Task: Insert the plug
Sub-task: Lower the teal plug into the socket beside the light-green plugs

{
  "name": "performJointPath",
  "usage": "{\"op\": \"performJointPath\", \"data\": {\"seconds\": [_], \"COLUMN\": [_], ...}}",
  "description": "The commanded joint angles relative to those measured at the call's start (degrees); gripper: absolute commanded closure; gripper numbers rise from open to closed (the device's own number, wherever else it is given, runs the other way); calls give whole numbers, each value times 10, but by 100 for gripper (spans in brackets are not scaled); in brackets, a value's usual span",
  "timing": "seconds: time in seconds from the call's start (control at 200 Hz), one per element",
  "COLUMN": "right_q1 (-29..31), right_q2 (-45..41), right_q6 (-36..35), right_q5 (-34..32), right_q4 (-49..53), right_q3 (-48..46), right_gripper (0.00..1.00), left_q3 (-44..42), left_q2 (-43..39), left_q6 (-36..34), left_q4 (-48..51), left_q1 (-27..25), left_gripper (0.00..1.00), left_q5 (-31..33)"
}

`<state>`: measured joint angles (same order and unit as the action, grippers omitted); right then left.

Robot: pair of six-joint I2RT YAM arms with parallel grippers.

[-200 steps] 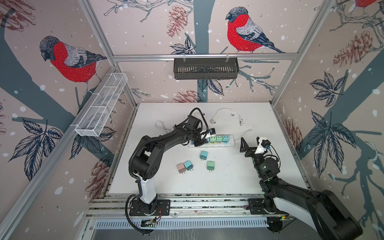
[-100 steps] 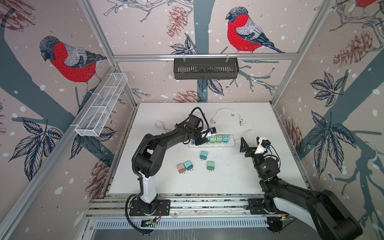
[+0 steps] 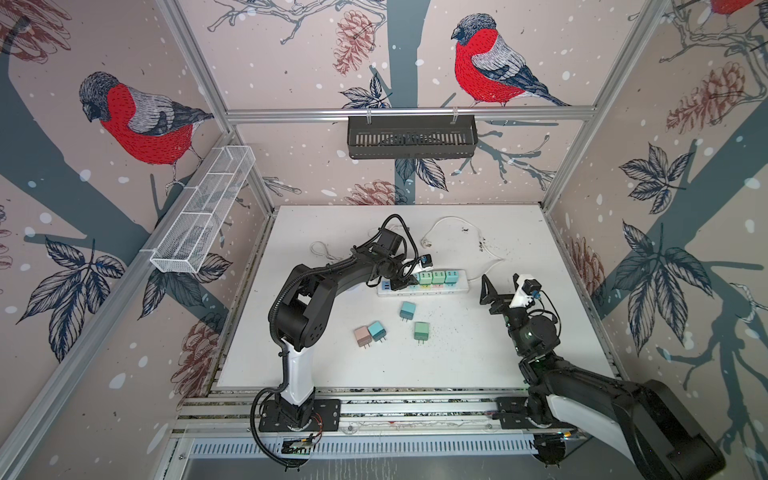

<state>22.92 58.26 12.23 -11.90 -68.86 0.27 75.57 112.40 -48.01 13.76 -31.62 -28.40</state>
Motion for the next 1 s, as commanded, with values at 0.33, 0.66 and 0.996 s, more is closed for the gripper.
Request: {"op": "performJointPath", "data": {"seconds": [0.33,0.66,0.996], "right_q1": [-1,-2,-1], "right_q2": [-1,1,1], "right_q6": [7,7,8], "right_q5": [4,3,4], "right_q4": [-1,0,1], "right_q3": [-2,-2,-2], "right_gripper": [0,0,0], "left_q3": [23,30,12], "left_q2": [28,34,41], "left_q6": [6,86,154], "left_q4": [64,68,31], "left_q1": [5,-11,-35], "left_gripper": [100,100,100], "left_q5": [-32,31,13]}}
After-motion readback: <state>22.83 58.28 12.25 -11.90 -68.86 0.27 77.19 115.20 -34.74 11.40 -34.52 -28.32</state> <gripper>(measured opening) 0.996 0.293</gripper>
